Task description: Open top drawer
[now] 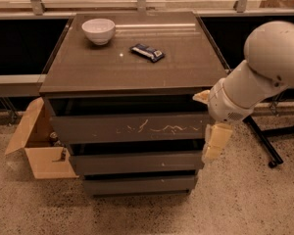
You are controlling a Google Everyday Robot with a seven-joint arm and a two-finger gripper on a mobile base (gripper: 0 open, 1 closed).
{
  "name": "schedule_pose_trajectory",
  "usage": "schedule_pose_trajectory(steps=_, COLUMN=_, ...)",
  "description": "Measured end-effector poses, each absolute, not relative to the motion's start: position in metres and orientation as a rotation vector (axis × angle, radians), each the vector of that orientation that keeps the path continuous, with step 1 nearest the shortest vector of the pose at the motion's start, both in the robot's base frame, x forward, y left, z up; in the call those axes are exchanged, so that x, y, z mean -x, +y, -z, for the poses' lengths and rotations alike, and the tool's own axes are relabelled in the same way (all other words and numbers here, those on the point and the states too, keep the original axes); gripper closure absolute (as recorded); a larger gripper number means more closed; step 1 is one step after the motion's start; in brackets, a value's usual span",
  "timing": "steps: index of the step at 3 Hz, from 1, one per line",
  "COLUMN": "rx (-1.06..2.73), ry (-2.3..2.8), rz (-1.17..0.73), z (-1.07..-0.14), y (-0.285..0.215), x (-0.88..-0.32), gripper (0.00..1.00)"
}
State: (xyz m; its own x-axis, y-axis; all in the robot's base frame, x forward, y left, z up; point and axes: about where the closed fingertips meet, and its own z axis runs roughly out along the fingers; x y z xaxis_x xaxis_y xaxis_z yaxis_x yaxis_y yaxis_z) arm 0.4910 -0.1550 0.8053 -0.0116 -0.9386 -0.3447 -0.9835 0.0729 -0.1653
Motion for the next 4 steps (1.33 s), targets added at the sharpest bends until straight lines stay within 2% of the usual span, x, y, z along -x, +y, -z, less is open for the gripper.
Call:
schedule_pose_trajectory(steps=3, rx=1.965, ry=1.983, rz=-0.311, z=-0.702, y=-0.124, x=-0.556, gripper=0.0)
schedule_pose_trajectory(steps=4, rx=1.958, ry=2.028, rz=-0.256, z=-0.68, y=-0.125, x=-0.574, gripper=0.0)
